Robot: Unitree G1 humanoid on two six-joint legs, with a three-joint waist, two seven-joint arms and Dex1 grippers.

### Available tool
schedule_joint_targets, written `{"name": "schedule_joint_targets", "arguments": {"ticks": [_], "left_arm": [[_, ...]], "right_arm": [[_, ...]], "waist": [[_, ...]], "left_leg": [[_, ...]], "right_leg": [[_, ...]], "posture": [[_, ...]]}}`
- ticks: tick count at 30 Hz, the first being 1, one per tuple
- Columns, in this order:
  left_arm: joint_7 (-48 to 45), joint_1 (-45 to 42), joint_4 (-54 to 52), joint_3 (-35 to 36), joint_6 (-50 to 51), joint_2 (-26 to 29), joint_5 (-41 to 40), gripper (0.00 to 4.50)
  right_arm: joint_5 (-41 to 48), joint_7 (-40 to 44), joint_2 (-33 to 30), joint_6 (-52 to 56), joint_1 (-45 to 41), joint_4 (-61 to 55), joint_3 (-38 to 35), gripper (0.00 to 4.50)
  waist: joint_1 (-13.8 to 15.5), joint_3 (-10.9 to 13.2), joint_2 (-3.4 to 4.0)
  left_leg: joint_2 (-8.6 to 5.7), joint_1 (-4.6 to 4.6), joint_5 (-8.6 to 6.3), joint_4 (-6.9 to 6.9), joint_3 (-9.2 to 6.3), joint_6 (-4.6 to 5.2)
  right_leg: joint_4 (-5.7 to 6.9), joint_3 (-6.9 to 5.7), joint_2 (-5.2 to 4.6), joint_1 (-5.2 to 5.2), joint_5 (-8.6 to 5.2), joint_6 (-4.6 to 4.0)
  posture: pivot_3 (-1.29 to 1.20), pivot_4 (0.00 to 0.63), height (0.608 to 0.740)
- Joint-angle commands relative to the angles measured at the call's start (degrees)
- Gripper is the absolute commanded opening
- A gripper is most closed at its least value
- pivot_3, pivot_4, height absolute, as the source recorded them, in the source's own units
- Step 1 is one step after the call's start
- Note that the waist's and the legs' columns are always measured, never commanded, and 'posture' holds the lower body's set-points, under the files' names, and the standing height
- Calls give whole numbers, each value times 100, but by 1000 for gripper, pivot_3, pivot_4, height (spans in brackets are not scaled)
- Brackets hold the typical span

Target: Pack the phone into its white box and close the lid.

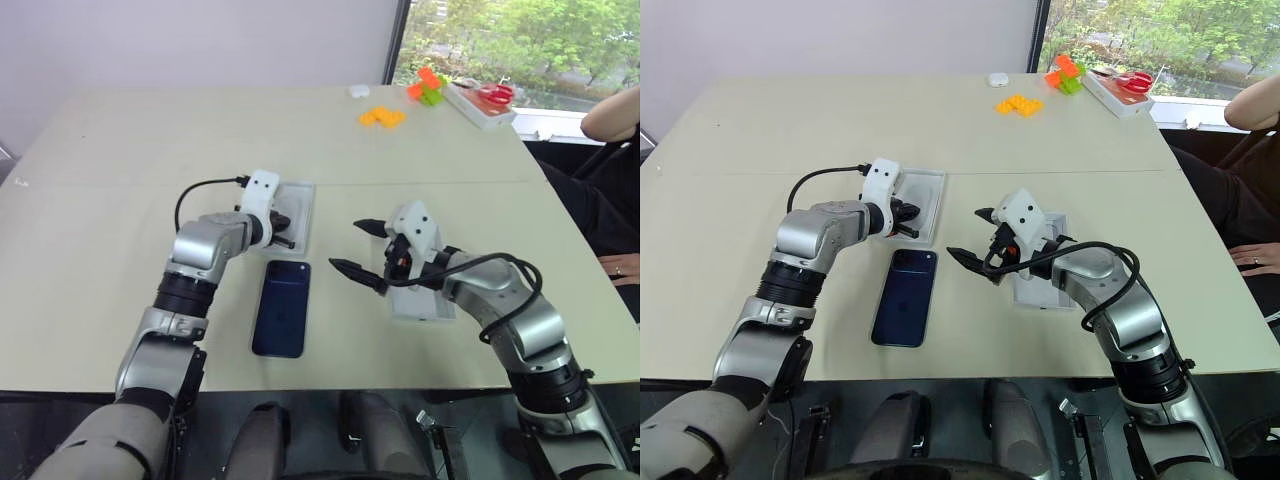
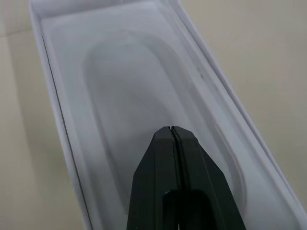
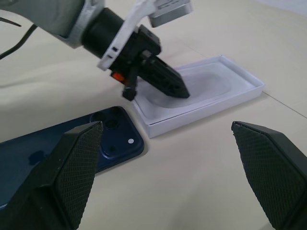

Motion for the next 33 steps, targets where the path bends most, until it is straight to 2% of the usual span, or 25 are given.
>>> {"name": "schedule_joint_targets", "arguments": {"ticks": [1,11,19,25,33], "left_arm": [[37,10,189,22,-81,-38,154,53],[540,-326,1175,285,-745,-438,432,53],[984,-1368,3040,526,-1483,-768,662,53],[1154,-1816,4155,714,-2269,-887,762,53],[1291,-2109,4789,1009,-2988,-998,751,53]], "right_arm": [[33,-21,4,-41,-47,-204,-70,4500],[30,12,-4,-56,-71,-147,-46,4500],[14,26,20,-84,-109,-108,-5,4500],[15,-22,40,-68,-91,-150,-12,4500],[11,-59,59,-59,-85,-178,6,4500]], "waist": [[-1,-1,1],[7,-3,-1],[8,-3,-1],[2,-3,-1],[4,-3,-2]], "left_leg": [[0,1,0,0,0,0],[0,8,0,3,0,0],[-3,10,0,4,1,0],[-3,12,0,4,2,0],[-3,12,0,4,2,0]], "right_leg": [[1,0,0,0,0,0],[4,-1,-1,8,2,2],[-2,-4,0,16,2,6],[-2,-5,0,16,2,8],[-1,-5,-1,16,4,8]], "posture": [[0,150,732],[0,150,732],[0,150,732],[0,150,732],[0,150,732]]}}
